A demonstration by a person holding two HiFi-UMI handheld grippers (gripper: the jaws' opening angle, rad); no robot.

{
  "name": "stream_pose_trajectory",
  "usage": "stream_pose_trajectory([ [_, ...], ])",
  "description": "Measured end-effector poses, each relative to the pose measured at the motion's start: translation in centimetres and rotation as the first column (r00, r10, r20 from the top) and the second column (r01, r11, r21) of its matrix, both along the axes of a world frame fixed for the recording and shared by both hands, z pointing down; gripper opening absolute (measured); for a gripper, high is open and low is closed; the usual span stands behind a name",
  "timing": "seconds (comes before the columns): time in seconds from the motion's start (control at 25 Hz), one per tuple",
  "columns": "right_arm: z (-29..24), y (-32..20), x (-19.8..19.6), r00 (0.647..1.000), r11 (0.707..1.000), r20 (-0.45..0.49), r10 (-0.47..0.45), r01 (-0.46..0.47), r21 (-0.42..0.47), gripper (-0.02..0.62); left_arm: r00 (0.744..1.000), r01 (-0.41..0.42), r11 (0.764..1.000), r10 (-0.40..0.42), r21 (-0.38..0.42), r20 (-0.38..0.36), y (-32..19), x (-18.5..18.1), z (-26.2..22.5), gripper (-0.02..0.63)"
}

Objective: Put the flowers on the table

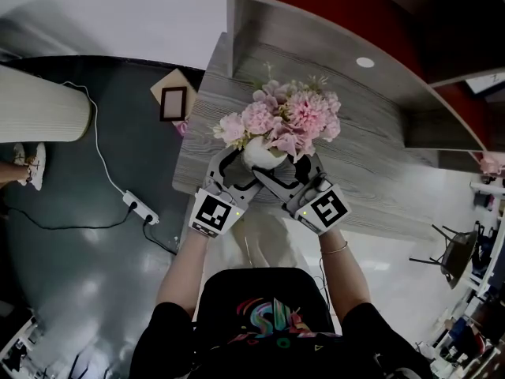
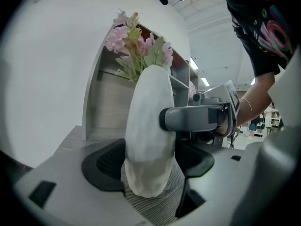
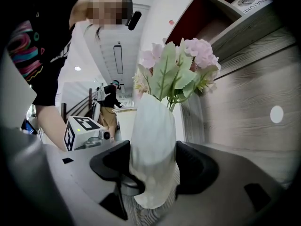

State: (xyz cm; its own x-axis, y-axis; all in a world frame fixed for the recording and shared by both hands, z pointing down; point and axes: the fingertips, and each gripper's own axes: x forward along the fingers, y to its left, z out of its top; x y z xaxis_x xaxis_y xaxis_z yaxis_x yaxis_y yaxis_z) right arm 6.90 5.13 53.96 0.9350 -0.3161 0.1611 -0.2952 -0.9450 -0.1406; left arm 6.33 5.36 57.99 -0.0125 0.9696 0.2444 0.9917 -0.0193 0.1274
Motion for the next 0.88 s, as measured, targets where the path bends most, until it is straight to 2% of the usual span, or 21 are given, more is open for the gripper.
stream_pose_trajectory([
  [0.24,0.4,-1.7,-0.4,1.000,1.000,-0.028,0.012,-0.013,-0.014,0.319,1.000,-0.010,1.000,0.010,-0.022,-0.021,-1.4,-0.5,0.8,0.344],
  [0.36,0.7,-1.8,-0.5,1.000,0.999,-0.011,0.017,-0.018,-0.028,0.319,0.999,-0.018,1.000,0.018,-0.018,-0.031,-1.5,-0.6,1.0,0.344],
  [0.52,-1.1,-1.7,0.1,0.996,0.999,-0.083,0.033,-0.033,0.009,0.318,0.999,-0.023,1.000,0.023,-0.009,-0.028,-1.2,-0.5,0.7,0.344],
  [0.76,0.3,-1.4,-0.6,1.000,1.000,-0.004,0.009,-0.009,-0.004,0.318,0.999,-0.026,1.000,0.026,0.000,-0.023,-0.7,-0.5,0.5,0.344],
  [0.88,0.4,-1.5,-0.7,1.000,1.000,0.001,0.010,-0.010,0.011,0.319,1.000,-0.024,1.000,0.023,-0.002,-0.006,-0.9,-0.5,0.4,0.344],
])
